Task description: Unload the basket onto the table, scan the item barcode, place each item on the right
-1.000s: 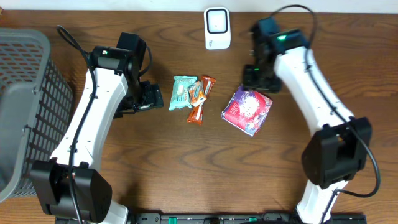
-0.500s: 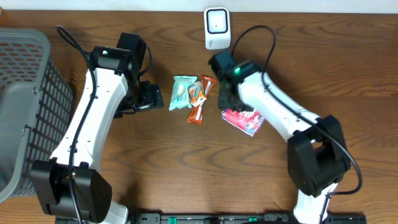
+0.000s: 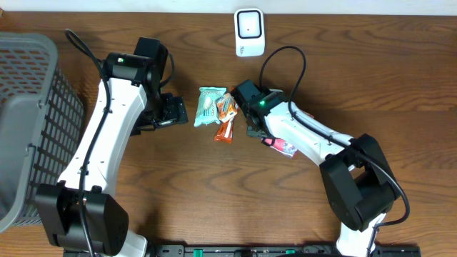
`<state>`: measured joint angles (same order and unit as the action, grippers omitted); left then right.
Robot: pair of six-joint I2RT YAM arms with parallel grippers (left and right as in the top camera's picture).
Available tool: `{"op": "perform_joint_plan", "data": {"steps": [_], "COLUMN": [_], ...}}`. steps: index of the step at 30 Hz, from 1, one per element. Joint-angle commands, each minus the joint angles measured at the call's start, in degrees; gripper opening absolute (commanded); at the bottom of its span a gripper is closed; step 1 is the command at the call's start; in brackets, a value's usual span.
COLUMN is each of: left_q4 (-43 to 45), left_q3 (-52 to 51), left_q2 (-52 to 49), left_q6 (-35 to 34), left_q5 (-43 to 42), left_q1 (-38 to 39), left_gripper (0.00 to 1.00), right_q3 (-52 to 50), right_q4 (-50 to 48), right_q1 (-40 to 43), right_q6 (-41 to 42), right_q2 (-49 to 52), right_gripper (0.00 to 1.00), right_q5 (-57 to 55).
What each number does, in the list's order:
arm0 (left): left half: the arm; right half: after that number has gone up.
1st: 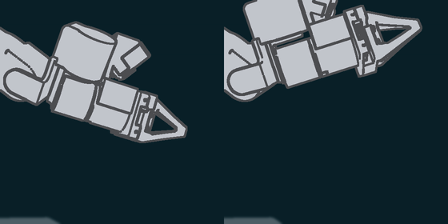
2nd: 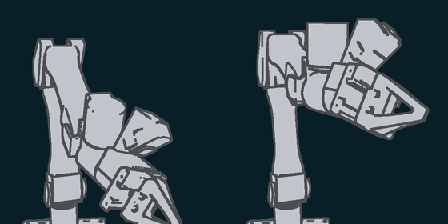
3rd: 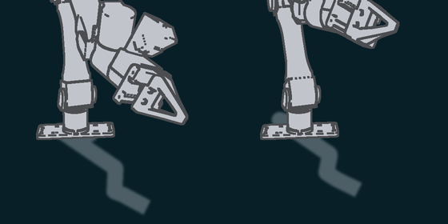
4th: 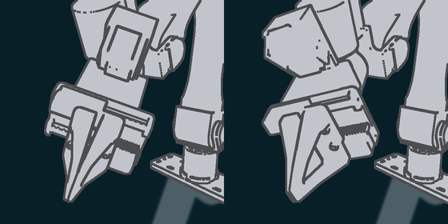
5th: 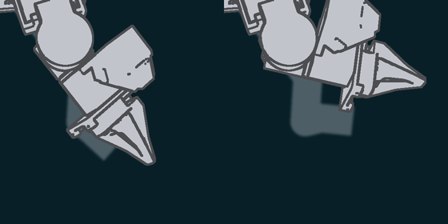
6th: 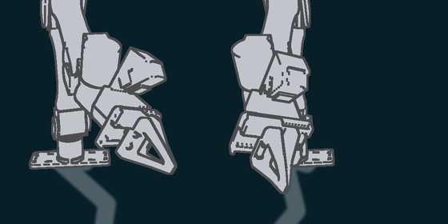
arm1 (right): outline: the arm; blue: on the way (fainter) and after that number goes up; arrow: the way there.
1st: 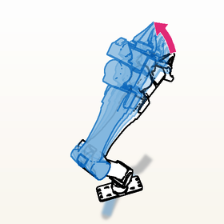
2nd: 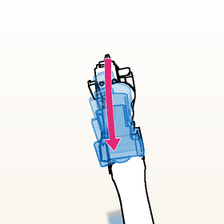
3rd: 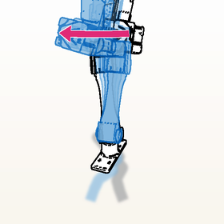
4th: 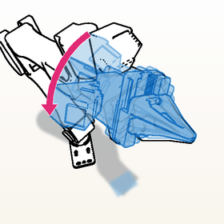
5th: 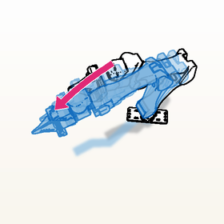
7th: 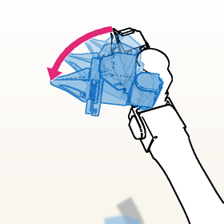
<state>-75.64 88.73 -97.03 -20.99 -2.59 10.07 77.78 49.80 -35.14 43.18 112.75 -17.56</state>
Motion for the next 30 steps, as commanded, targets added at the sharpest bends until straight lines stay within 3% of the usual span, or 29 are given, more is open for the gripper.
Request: {"op": "perform_joint_plan", "data": {"steps": [1, 4, 11, 16, 20, 27, 28, 30], "left_q4": [-0.20, -0.20, -0.20, -0.20, -0.20, -0.20, -0.20, -0.20], "left_q3": [-0.11, -0.11, -0.11, -0.11, -0.11, -0.11, -0.11, -0.11], "left_q2": [-0.37, -0.37, -0.37, -0.37, -0.37, -0.37, -0.37, -0.37], "left_q6": [-0.09, -0.11, -0.09, -0.11, -0.11, -0.09, -0.09, -0.11], "left_q5": [0.92, 0.92, 0.92, 0.92, 0.92, 0.92, 0.92, 0.92], "left_q1": [-0.13, -0.13, -0.13, -0.13, -0.13, -0.13, -0.13, -0.13], "left_gripper": [0.98, 0.98, 0.98, 0.98, 0.98, 0.98, 0.98, 0.98], "right_q3": [4.57, 11.58, 25.14, 22.23, 14.27, 0.85, 0.57, 0.96], "right_q4": [4.44, 8.41, 15.65, 16.44, 14.49, 4.52, 4.24, 4.59], "right_q1": [1.40, 3.56, 13.14, 22.16, 27.21, 37.27, 38.82, 43.19], "right_q6": [-2.97, -10.51, -31.61, -41.64, -48.59, -47.28, -46.27, -42.21], "right_q2": [-0.26, -0.68, -0.92, 0.24, 1.42, 2.43, 2.43, 2.34], "right_gripper": [0.01, 0.01, 0.01, 0.01, 0.01, 0.01, 0.03, 0.17], "right_q5": [4.76, 14.12, 49.81, 71.12, 85.44, 84.24, 82.29, 75.45]}}
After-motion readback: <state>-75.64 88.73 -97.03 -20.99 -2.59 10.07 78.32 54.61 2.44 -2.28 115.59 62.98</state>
